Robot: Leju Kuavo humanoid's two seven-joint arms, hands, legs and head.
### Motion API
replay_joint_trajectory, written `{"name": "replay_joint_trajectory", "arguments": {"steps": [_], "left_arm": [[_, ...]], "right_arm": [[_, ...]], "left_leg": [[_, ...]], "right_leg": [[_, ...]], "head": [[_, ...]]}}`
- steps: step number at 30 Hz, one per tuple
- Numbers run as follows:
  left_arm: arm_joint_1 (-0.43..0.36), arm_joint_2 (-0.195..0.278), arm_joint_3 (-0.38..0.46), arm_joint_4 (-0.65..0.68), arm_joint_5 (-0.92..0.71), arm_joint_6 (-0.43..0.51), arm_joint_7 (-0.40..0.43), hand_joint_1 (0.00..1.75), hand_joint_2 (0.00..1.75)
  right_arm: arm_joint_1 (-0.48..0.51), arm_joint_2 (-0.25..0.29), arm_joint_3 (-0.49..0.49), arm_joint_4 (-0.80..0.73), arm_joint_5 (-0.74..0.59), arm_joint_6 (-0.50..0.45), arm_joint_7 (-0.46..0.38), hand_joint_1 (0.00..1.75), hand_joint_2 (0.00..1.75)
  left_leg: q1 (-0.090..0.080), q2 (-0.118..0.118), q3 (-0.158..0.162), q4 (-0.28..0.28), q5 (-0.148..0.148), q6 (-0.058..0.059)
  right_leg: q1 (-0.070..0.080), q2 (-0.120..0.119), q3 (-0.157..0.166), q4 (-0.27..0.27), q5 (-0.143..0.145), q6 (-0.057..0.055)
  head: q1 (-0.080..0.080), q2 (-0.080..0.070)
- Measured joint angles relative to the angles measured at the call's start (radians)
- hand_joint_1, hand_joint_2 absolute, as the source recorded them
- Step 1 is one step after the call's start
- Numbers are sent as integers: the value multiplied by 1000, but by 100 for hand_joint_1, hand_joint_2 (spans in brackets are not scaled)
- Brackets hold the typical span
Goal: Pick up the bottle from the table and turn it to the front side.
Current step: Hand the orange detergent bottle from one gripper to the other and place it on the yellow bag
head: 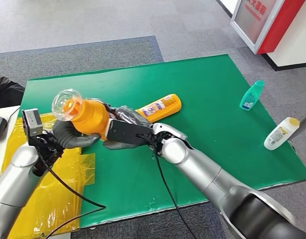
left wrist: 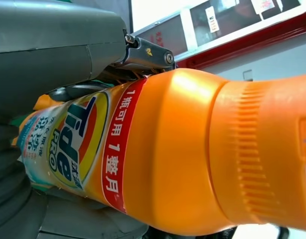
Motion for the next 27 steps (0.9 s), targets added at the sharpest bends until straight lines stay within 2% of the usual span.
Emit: {"name": "replay_joint_trajectory", "arguments": {"steps": [2, 8, 14, 20, 27], "left_arm": [[1, 4, -4, -1, -2, 1, -1, 175, 175], [11, 16, -8, -10, -3, 8, -1, 175, 175], [56, 47, -6, -35, -5, 26, 11, 175, 175], [171, 114, 37, -58, -27, 48, 34, 175, 175], [257, 166, 94, -108, -31, 63, 39, 175, 175]], "right_arm": [[2, -2, 2, -6, -5, -1, 2, 0, 0], [30, -6, 0, -15, -26, -42, 10, 0, 0], [88, -22, -32, -25, -55, -107, -28, 0, 0], [128, -67, -177, -81, -41, -238, -80, 0, 0], [230, -112, -319, -179, -37, -295, -115, 0, 0]], "left_leg": [[0, 0, 0, 0, 0, 0], [0, 0, 0, 0, 0, 0], [0, 0, 0, 0, 0, 0], [0, 2, 0, 0, 0, 0], [0, 1, -1, 0, 0, 0]], "right_leg": [[0, 0, 0, 0, 0, 0], [0, -1, 0, 0, 0, 0], [0, -1, 0, 0, 0, 0], [0, 1, -2, 0, 0, 0], [0, 1, -3, 0, 0, 0]], "head": [[0, 0], [0, 0], [0, 0], [0, 0], [0, 0]]}}
